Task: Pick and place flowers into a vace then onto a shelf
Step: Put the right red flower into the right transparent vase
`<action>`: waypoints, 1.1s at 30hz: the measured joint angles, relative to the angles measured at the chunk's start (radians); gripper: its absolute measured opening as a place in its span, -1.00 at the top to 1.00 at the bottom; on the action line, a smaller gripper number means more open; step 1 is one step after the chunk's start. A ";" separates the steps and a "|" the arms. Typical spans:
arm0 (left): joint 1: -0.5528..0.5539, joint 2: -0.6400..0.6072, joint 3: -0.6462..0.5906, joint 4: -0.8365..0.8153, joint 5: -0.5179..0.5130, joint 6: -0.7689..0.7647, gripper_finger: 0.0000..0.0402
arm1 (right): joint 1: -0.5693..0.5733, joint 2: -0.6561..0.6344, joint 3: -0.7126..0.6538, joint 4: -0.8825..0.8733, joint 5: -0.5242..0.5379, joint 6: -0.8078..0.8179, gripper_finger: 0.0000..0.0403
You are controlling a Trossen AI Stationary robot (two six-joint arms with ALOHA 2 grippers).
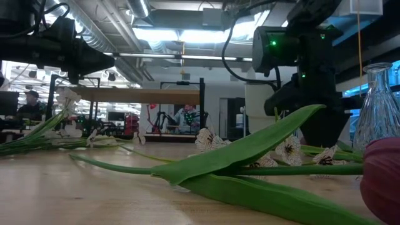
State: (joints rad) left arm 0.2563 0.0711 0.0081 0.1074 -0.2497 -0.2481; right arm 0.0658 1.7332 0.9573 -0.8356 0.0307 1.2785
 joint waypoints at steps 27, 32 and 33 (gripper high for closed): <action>0.000 0.000 0.000 0.000 0.000 0.000 0.64 | 0.000 0.000 0.058 0.008 0.002 0.000 0.98; 0.000 0.000 0.000 0.000 0.000 0.000 0.64 | 0.000 0.000 0.180 0.015 0.026 -0.065 0.99; 0.000 0.000 0.000 0.000 0.000 0.000 0.64 | 0.001 0.000 0.214 0.013 0.057 -0.087 0.99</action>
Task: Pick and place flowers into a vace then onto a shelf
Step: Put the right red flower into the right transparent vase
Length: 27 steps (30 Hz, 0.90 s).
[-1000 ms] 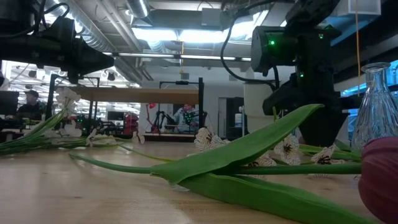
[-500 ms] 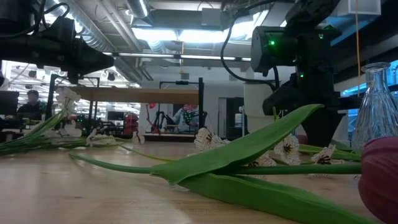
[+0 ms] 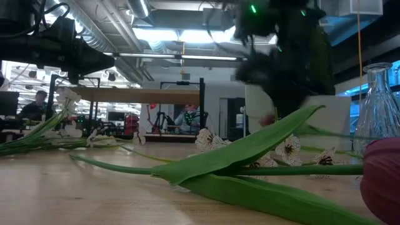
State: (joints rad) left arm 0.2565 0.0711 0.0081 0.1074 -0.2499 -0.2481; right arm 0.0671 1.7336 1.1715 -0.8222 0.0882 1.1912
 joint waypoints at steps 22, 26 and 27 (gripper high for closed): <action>0.000 0.000 0.000 0.000 -0.015 0.000 0.64 | 0.171 -0.550 0.361 0.025 0.492 -0.732 1.00; 0.000 0.000 0.000 0.000 -0.014 -0.001 0.64 | 0.213 -0.696 0.291 0.108 0.494 -0.869 1.00; 0.000 0.000 0.000 0.000 -0.015 -0.001 0.64 | 0.223 -0.737 0.265 0.145 0.495 -0.897 1.00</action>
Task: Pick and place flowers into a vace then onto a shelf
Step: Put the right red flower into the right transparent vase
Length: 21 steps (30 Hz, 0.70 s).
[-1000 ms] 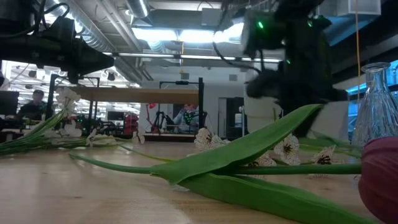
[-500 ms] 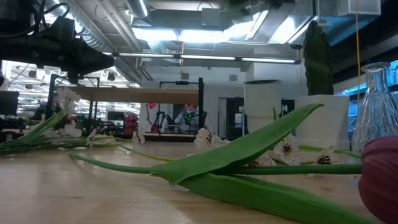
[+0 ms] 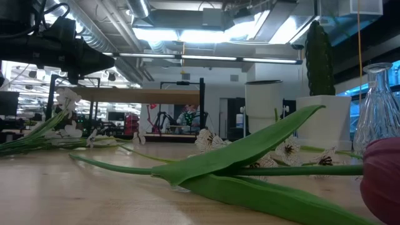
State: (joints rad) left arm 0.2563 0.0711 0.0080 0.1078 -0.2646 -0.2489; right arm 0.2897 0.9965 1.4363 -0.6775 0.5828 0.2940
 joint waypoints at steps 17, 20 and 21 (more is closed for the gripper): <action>0.000 0.000 0.000 0.000 -0.005 -0.001 0.64 | 0.043 -0.490 -0.511 0.368 -0.159 -0.114 1.00; 0.000 0.000 0.000 0.000 -0.005 0.000 0.64 | 0.043 -0.528 -0.524 0.351 -0.168 -0.089 1.00; 0.000 0.000 0.000 0.000 -0.005 -0.001 0.64 | 0.043 -0.537 -0.525 0.338 -0.168 -0.085 1.00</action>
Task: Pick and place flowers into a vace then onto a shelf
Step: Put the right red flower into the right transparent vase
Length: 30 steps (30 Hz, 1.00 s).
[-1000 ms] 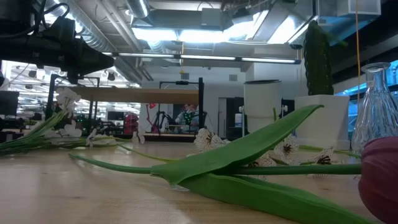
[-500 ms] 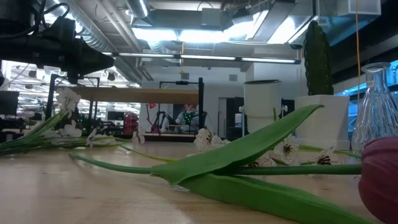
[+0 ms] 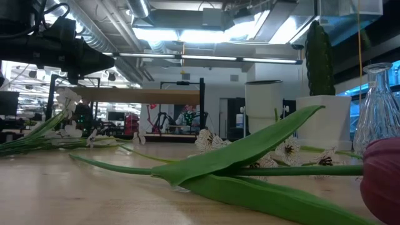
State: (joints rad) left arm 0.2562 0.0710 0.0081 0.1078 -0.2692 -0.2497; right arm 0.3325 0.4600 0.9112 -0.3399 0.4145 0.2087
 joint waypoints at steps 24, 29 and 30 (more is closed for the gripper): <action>0.000 0.000 0.000 0.000 0.000 0.001 0.64 | 0.000 -0.015 0.000 -0.196 -0.036 0.026 1.00; 0.000 0.000 0.000 0.000 0.000 0.001 0.64 | 0.000 0.004 0.000 -0.285 -0.044 0.089 1.00; 0.000 0.000 0.000 0.000 0.000 0.001 0.64 | 0.000 0.010 0.000 -0.302 -0.043 0.103 1.00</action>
State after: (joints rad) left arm 0.2562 0.0711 0.0082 0.1078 -0.2687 -0.2485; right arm 0.3325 0.4697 0.9108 -0.6417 0.3710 0.3114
